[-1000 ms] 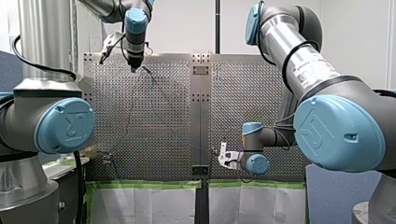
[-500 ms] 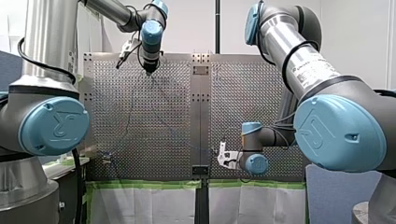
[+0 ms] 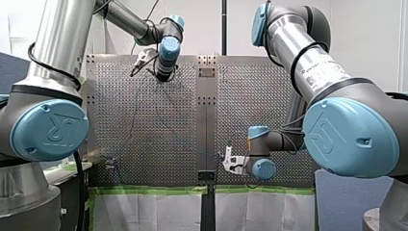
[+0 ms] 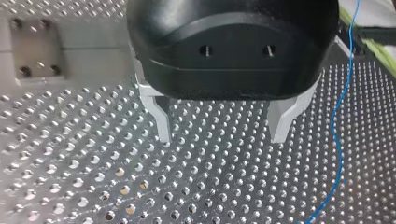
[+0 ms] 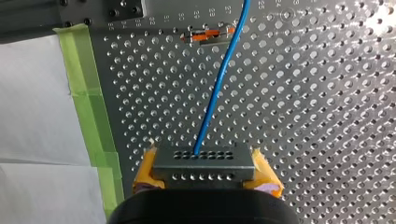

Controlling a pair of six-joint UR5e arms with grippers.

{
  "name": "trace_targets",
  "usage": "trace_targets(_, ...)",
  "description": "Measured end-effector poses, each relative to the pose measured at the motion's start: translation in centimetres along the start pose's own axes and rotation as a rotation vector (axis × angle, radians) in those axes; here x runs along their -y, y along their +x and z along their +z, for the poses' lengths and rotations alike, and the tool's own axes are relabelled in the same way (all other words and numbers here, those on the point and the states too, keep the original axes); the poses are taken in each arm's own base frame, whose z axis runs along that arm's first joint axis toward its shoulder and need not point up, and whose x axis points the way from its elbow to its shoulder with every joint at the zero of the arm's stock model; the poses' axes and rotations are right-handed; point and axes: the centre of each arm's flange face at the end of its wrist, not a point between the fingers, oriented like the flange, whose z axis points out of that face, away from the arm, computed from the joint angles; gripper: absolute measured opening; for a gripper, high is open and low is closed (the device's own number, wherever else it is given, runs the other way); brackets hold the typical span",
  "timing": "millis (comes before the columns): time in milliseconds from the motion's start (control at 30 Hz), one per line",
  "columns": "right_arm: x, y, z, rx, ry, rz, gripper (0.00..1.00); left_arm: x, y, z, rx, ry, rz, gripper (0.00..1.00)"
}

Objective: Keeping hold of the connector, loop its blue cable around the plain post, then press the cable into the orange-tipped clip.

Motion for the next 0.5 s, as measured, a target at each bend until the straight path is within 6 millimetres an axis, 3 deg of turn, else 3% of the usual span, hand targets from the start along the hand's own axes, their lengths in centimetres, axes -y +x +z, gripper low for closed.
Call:
trace_targets(267, 0.4, 0.1, 0.2, -0.002, 0.008, -0.002, 0.02, 2.2, 0.7, 3.8, 0.025, 0.007, 0.052, 0.99)
trace_targets(500, 0.8, 0.1, 0.2, -0.002, 0.014, -0.005, 0.02, 1.2, 0.6, 7.2, 0.067, 0.003, 0.006, 0.99)
